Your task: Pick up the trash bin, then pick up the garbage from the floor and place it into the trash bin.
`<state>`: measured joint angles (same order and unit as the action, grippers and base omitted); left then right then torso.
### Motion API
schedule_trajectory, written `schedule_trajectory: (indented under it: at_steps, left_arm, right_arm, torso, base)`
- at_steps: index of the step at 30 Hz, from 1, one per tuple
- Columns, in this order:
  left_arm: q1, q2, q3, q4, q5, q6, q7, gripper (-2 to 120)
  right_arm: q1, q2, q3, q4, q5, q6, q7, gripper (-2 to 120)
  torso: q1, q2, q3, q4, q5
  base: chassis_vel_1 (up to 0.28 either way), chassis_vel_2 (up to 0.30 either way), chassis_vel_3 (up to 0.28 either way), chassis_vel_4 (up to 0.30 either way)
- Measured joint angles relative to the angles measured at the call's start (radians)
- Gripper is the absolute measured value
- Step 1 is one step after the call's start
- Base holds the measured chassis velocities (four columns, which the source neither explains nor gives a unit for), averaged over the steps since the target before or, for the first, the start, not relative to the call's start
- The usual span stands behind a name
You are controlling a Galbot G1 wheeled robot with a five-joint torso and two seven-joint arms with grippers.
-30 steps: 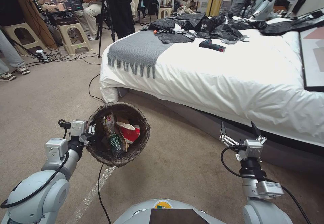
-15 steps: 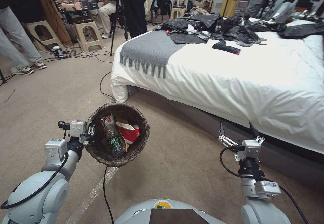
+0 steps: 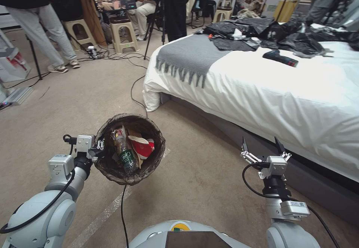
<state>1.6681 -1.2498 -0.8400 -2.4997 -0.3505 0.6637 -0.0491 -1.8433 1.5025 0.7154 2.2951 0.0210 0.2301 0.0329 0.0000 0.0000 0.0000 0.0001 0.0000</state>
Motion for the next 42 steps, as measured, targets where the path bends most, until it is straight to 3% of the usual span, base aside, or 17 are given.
schedule_trajectory:
  at_steps: [42]
  left_arm:
    - [0.01,-0.007,0.002,0.0,-0.005,0.001,-0.002,0]
  right_arm:
    - [0.0,-0.011,-0.001,-0.001,0.01,-0.004,0.007,100]
  torso:
    - [0.0,0.0,0.0,0.0,0.0]
  base:
    - [0.087,0.085,0.086,0.087]
